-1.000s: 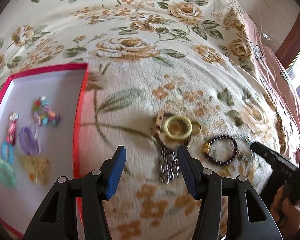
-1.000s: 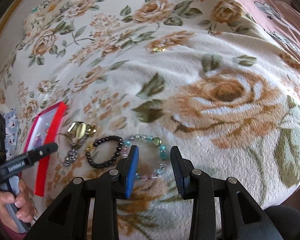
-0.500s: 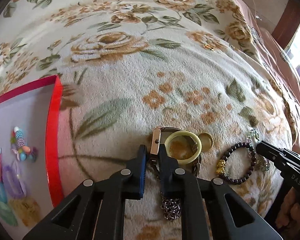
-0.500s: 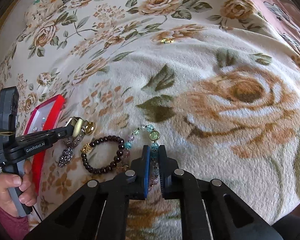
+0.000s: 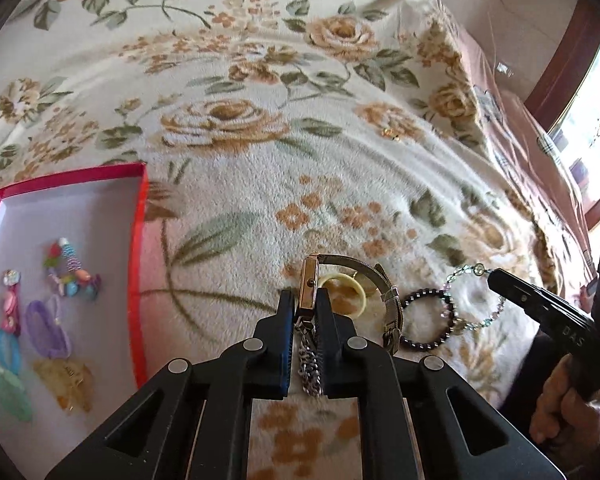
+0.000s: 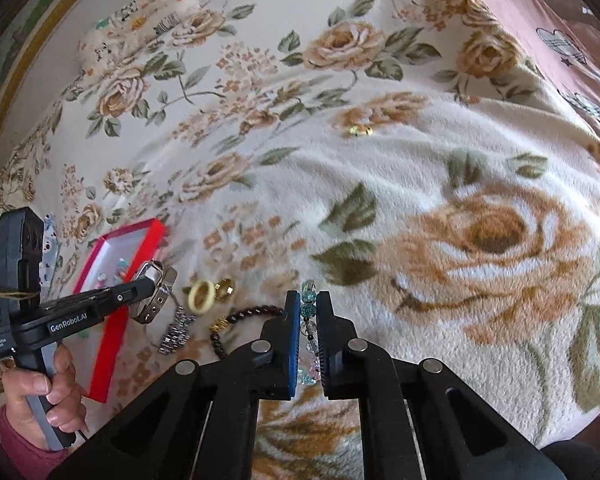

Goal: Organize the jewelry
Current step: 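Grasp the silver watch strap with the left tool while the right tool grasps the crystal bead bracelet, then carry the watch with the left tool while the right tool carries the bead bracelet into the box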

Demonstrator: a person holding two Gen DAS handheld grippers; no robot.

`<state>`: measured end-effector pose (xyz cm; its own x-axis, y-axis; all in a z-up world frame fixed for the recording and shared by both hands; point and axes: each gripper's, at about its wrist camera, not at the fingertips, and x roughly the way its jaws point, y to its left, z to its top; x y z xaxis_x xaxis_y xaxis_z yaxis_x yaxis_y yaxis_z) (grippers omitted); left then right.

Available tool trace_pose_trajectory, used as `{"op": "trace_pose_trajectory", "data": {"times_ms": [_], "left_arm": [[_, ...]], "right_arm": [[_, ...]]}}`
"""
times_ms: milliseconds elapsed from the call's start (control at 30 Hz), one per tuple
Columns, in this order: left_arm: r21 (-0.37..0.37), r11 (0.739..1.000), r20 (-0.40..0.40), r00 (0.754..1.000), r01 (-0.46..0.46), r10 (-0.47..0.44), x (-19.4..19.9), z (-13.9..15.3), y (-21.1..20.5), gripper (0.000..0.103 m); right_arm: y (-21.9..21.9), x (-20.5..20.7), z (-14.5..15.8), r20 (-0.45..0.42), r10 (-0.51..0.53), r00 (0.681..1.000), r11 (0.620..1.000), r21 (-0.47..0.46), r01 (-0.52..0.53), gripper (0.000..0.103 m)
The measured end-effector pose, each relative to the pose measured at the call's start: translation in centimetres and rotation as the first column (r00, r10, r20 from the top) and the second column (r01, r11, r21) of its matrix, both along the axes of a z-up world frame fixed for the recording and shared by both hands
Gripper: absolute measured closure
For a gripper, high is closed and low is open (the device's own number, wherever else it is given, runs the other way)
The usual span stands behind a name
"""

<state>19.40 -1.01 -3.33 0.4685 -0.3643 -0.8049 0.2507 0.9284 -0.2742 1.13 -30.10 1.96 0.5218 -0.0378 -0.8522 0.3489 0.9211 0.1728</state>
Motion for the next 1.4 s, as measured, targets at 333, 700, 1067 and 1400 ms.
{"op": "trace_pose_trajectory", "data": {"times_ms": [333, 700, 1067, 1400], "left_arm": [[-0.028, 0.998, 0.022, 0.999, -0.049, 0.050, -3.5, 1.9, 3.2, 0.094], [-0.053, 0.986, 0.028, 0.987, -0.159, 0.161, -7.5, 3.4, 8.3, 0.094], [-0.061, 0.960, 0.027, 0.961, -0.273, 0.275, -11.0, 4.3, 13.8, 0.094], [-0.048, 0.933, 0.014, 0.934, -0.356, 0.357, -12.6, 4.0, 17.9, 0.094]], "right_arm": [[3.1, 0.9, 2.3, 0.049, 0.077, 0.996, 0.997, 0.006, -0.077, 0.096], [7.9, 2.6, 3.2, 0.084, 0.186, 0.979, 0.981, 0.040, -0.190, 0.096], [14.4, 5.0, 2.5, 0.086, 0.328, 0.941, 0.939, 0.083, -0.334, 0.096], [20.8, 7.0, 1.1, 0.084, 0.452, 0.888, 0.878, 0.135, -0.460, 0.096]]}}
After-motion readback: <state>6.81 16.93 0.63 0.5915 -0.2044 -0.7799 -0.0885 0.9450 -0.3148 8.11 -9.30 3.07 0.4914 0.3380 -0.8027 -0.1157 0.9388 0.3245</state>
